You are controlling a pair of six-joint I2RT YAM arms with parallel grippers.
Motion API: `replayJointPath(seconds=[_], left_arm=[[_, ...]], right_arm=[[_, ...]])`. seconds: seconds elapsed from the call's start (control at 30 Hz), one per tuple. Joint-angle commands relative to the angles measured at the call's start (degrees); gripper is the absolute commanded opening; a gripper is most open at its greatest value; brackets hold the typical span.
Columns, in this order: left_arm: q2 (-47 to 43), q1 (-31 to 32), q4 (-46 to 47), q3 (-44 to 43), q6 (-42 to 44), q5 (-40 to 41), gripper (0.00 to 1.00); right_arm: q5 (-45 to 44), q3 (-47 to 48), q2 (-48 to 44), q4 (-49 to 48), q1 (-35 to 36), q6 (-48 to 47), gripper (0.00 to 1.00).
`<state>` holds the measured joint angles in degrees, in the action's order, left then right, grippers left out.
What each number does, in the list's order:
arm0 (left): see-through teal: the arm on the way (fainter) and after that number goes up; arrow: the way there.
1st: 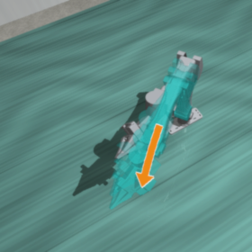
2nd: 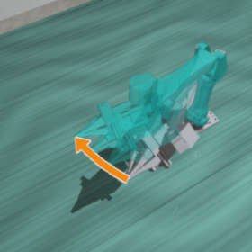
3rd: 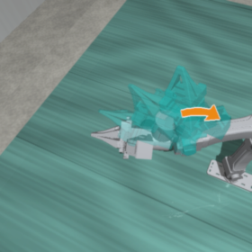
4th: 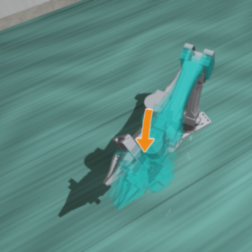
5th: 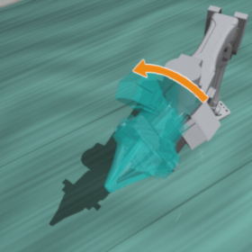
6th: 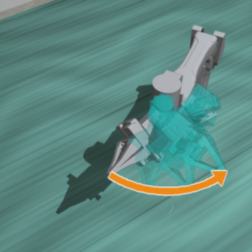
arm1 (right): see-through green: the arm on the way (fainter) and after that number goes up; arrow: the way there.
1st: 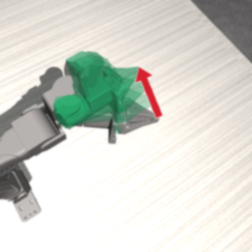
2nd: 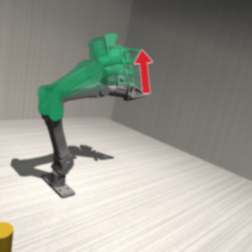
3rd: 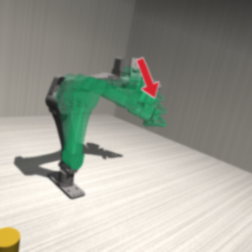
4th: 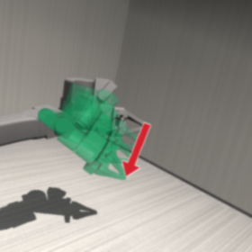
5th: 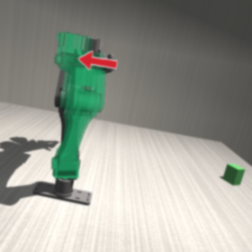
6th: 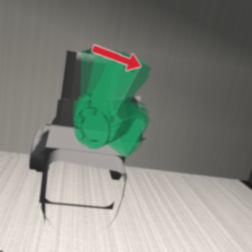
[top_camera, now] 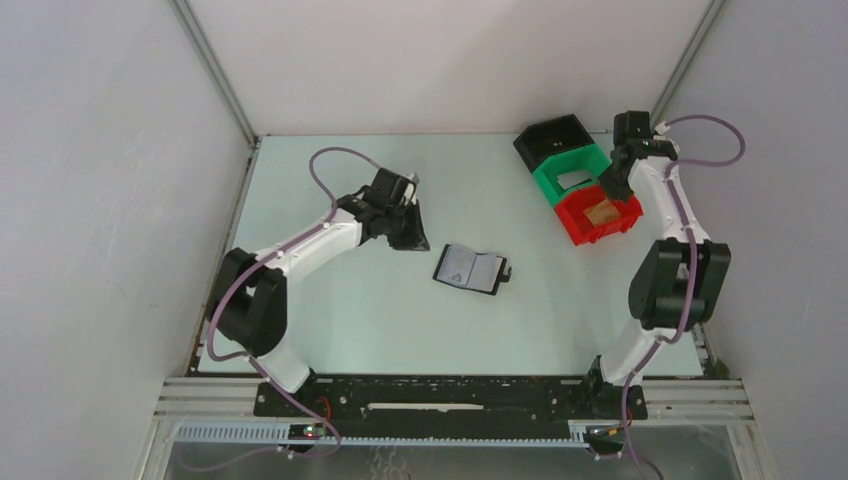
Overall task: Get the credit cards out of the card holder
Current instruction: Place the credit card in the storage box.
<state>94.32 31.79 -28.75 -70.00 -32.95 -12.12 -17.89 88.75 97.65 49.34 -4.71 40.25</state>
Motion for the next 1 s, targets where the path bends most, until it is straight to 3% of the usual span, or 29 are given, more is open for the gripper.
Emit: replayJointPath(seconds=[0.0,0.27,0.97], left_arm=[[-2.67,-0.05,-1.51,-2.81,1.61,0.43,0.14],[-2.74,-0.19,-2.38,-2.87,2.37,0.83,0.14],[-2.19,-0.24,-3.23,-2.54,3.50,0.37,0.14]], right_arm=[[-6.20,9.77,6.53,7.04,-0.25,1.25,0.00],[-2.60,20.65,18.31,14.06,-2.06,1.48,0.00],[-2.85,27.77,30.53,18.58,-4.55,6.81,0.00]])
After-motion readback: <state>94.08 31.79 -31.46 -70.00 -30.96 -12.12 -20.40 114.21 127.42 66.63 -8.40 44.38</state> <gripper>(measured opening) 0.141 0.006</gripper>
